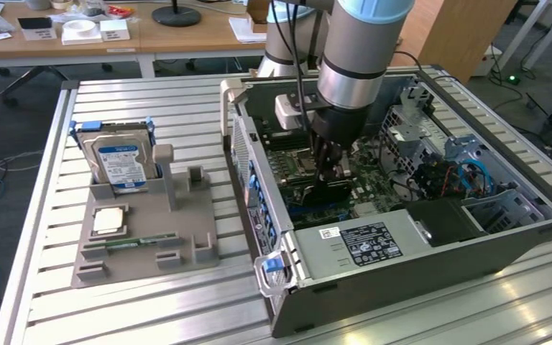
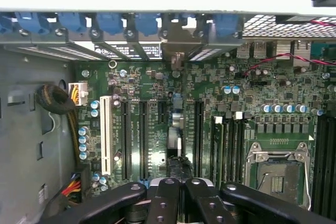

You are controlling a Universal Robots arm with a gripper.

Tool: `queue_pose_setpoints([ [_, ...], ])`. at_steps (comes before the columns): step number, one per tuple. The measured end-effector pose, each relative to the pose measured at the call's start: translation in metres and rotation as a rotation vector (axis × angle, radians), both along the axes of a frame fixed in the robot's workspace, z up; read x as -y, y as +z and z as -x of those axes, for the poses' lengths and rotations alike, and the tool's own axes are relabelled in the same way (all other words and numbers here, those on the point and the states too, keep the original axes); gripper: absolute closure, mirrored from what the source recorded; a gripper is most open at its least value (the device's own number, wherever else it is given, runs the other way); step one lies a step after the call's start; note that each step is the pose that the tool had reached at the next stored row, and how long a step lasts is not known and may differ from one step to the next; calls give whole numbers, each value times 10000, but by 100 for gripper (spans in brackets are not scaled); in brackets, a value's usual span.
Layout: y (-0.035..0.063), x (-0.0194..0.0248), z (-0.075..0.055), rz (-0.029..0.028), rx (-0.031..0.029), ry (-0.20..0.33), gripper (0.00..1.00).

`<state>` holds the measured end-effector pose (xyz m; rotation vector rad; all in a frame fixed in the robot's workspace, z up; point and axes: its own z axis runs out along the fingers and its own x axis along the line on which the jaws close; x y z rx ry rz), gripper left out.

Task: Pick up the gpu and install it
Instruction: 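Press down on the gpu until it lock into place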

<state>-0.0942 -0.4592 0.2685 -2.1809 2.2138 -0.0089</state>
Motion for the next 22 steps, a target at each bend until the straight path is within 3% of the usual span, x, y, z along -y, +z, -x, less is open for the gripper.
queue_pose_setpoints([
  [10, 1, -57, 0, 2, -1, -4, 89],
  [22, -5, -67, 0, -4, 10, -5, 89],
])
